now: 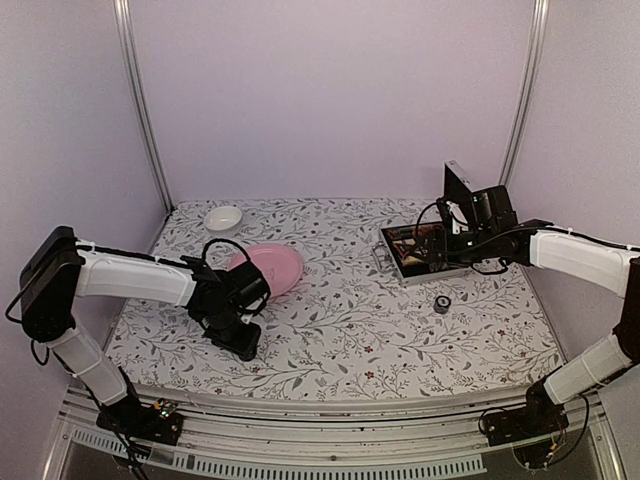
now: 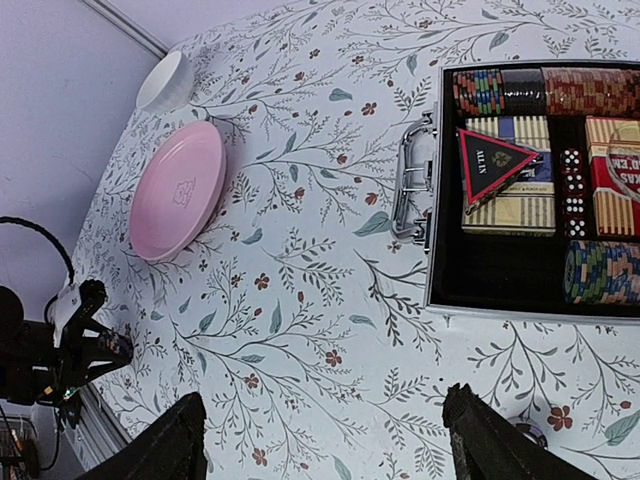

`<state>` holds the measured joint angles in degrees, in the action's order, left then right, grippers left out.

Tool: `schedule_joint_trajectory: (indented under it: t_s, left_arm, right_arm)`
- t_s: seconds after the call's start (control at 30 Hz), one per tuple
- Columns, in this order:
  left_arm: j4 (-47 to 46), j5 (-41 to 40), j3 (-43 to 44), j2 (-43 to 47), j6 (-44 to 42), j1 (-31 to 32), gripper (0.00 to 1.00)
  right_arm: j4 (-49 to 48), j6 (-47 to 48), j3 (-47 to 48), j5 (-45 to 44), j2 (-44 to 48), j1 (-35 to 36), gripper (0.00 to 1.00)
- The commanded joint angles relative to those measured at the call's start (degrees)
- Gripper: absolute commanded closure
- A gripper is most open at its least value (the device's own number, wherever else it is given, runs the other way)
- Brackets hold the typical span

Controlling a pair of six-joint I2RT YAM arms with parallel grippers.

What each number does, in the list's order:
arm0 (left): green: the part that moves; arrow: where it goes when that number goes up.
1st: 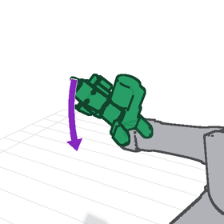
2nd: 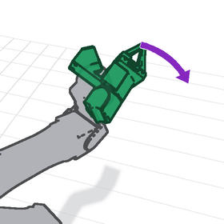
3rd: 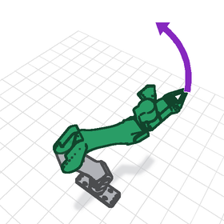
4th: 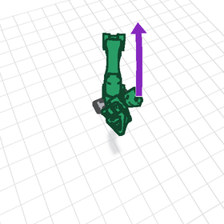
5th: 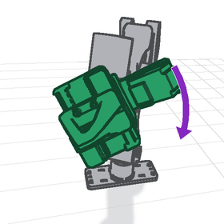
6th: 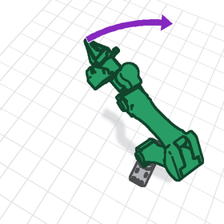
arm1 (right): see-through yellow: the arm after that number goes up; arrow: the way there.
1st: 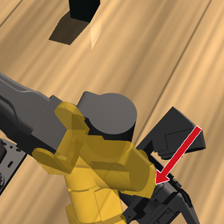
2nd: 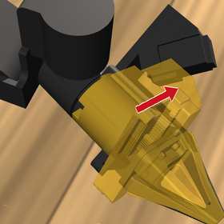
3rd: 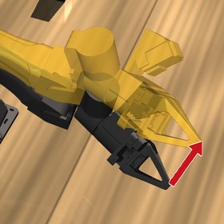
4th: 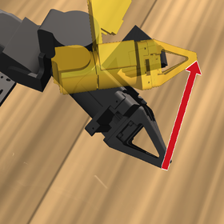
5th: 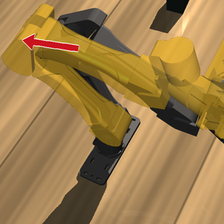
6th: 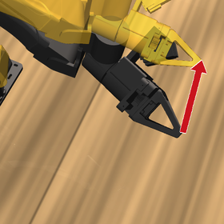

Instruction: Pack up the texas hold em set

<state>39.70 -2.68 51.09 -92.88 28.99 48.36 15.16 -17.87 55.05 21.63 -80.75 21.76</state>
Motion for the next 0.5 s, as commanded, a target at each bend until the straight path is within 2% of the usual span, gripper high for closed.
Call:
schedule_joint_trajectory:
  t_s: [0.0, 0.23, 0.37, 0.47]
  left_arm:
    - [-0.15, 0.12, -0.55, -0.98, -0.94, 0.2, 0.61]
    - [0.62, 1.73, 0.22, -0.42, -2.87, 0.22, 0.75]
    - [3.63, 2.89, 2.94, 0.19, -5.45, 0.26, 0.81]
    - [6.62, 3.89, 6.17, 1.09, -7.39, 0.31, 0.82]
  right_arm:
    - [-1.1, -0.39, 0.85, 1.53, -0.07, 0.4, 0.17]
    - [-0.87, -3.29, 1.35, 5.26, 1.6, 1.44, 0.17]
    - [-1.92, -7.91, 1.64, 6.65, 3.45, 5.63, 0.17]
    - [-3.87, -12.19, 0.32, 7.23, 3.85, 9.14, 0.17]
